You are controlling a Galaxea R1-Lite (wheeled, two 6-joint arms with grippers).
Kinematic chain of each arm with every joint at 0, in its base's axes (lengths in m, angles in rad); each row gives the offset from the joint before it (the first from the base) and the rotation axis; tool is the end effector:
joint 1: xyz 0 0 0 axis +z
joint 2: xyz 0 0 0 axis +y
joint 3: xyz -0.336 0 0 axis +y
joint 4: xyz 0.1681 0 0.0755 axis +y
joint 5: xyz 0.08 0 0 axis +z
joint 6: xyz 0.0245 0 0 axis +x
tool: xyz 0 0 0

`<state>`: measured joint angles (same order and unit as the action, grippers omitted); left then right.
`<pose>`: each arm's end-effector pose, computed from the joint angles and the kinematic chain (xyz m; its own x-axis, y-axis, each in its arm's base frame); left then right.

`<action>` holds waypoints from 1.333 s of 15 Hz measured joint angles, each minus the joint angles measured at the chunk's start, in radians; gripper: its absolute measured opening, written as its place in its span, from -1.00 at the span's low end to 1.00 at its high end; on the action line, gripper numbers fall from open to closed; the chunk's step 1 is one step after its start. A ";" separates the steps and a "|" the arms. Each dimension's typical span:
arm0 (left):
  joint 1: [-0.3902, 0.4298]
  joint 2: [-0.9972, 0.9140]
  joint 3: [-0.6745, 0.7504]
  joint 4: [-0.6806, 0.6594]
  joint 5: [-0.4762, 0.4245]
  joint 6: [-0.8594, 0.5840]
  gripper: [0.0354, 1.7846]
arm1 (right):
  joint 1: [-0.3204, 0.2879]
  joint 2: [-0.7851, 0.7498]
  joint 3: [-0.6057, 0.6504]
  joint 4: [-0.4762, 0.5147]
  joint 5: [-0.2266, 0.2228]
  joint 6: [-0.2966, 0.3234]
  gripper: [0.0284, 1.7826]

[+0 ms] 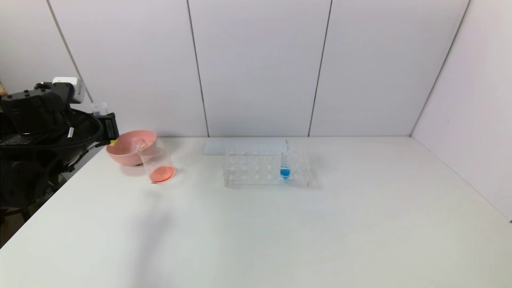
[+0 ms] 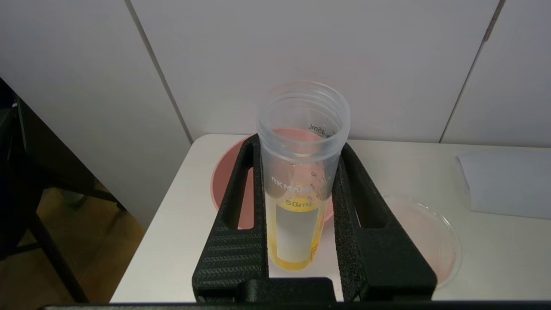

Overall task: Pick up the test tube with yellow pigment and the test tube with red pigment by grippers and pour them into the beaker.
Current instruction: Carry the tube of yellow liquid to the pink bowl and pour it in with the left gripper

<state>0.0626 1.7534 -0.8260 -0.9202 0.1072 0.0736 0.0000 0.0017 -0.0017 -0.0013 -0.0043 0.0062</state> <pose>0.3258 0.0230 0.2405 0.9856 0.1690 -0.0072 -0.1680 0.9830 0.0743 -0.0634 -0.0001 0.0762 1.0000 -0.0043 0.0013 0.0043 1.0000 0.0062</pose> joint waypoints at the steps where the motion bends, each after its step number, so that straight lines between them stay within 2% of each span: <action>1: 0.000 0.004 0.003 -0.001 0.000 0.005 -0.53 | 0.000 0.000 0.000 0.000 0.000 0.000 0.91; 11: 0.023 0.064 -0.013 0.003 -0.011 0.108 -0.53 | 0.000 0.000 0.000 0.000 0.000 0.000 0.91; 17: 0.037 0.095 -0.041 0.030 -0.066 0.136 -0.53 | 0.000 0.000 0.000 0.000 0.000 0.000 0.91; 20: 0.079 0.098 -0.065 0.110 -0.150 0.214 -0.53 | 0.000 0.000 0.000 0.000 0.000 0.000 0.91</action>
<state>0.1413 1.8515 -0.8909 -0.8104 -0.0432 0.2877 0.0000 0.0017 -0.0017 -0.0013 -0.0038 0.0062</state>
